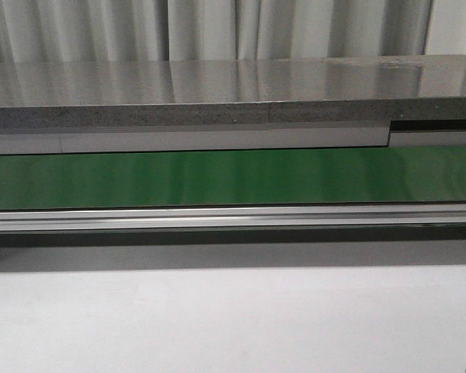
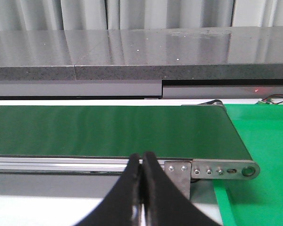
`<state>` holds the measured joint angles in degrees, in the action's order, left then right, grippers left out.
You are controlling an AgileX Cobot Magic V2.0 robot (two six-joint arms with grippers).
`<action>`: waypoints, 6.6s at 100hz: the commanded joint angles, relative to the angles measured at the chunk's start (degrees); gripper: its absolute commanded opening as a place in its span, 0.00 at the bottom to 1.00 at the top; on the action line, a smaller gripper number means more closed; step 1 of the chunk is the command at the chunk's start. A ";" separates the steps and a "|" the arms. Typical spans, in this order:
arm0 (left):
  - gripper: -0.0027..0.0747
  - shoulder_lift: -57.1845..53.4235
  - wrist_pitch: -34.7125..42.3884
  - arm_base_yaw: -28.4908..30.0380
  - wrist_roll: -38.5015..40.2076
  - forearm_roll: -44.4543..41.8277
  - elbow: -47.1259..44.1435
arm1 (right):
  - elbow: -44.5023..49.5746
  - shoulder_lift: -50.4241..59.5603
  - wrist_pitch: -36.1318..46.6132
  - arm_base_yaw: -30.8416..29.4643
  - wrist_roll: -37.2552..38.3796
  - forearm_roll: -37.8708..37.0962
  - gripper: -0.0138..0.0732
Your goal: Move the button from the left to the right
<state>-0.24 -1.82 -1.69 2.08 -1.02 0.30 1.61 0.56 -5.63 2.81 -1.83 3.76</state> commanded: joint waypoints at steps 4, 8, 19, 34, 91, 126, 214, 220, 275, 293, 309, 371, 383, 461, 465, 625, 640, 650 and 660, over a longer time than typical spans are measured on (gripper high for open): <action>0.01 -1.86 4.95 -0.46 0.35 0.15 -3.30 | -0.88 1.19 4.61 -0.38 0.04 -0.47 0.08; 0.01 -1.86 4.95 -0.46 0.35 0.15 -3.30 | -0.88 1.19 4.61 -0.38 0.04 -0.47 0.08; 0.01 -1.86 4.95 -0.46 0.35 0.15 -3.30 | -0.88 1.19 4.61 -0.38 0.04 -0.47 0.08; 0.01 -1.86 5.35 -0.46 0.35 0.15 -3.30 | -0.88 1.19 4.61 -0.38 0.04 -0.47 0.08; 0.01 10.64 -20.68 -0.46 0.35 2.82 22.24 | -0.88 1.19 4.61 -0.38 0.04 -0.47 0.08; 0.01 27.90 -44.98 -0.46 0.35 3.71 39.36 | -0.88 1.19 4.61 -0.38 0.04 -0.47 0.08; 0.78 30.42 -48.47 -0.46 0.35 8.05 39.36 | -0.88 1.19 4.61 -0.38 0.04 -0.47 0.08; 0.76 30.42 -48.47 -0.46 0.35 8.46 39.36 | -0.88 1.19 4.61 -0.38 0.04 -0.47 0.08; 0.75 52.79 -46.74 9.15 4.29 -1.10 51.69 | -0.88 1.19 4.61 -0.38 0.04 -0.47 0.08; 0.75 66.00 -42.81 15.98 4.21 -1.10 57.59 | -0.88 1.19 4.61 -0.38 0.04 -0.47 0.08; 0.75 78.09 -41.57 20.35 2.99 -1.10 63.76 | -0.88 1.19 4.61 -0.38 0.04 -0.47 0.08; 0.75 100.66 -41.92 22.52 1.13 -2.73 72.76 | -0.88 1.19 4.61 -0.38 0.04 -0.47 0.08; 0.75 102.25 -41.56 22.52 1.13 -3.40 72.76 | -0.88 1.19 4.61 -0.38 0.04 -0.47 0.08; 0.56 109.59 -40.60 22.52 1.08 -4.24 72.76 | -0.88 1.19 4.61 -0.38 0.04 -0.47 0.08; 0.48 109.59 -40.60 22.52 1.08 -4.24 72.76 | -0.88 1.19 4.61 -0.38 0.04 -0.47 0.08; 0.46 100.66 -52.38 9.53 -3.89 5.60 79.12 | -0.88 1.19 4.61 -0.38 0.04 -0.47 0.08; 0.78 100.83 -52.38 9.53 -4.09 5.81 79.12 | -0.88 1.19 4.61 -0.38 0.04 -0.47 0.08; 0.81 100.34 -52.73 9.53 -4.24 6.28 79.12 | -0.88 1.19 4.61 -0.38 0.04 -0.47 0.08; 0.81 99.13 -53.62 9.53 -4.24 6.28 79.12 | -0.88 1.19 4.61 -0.38 0.04 -0.47 0.08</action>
<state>102.91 -55.86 8.24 -1.96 4.40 78.18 1.61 0.68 -5.63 2.81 -1.80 3.76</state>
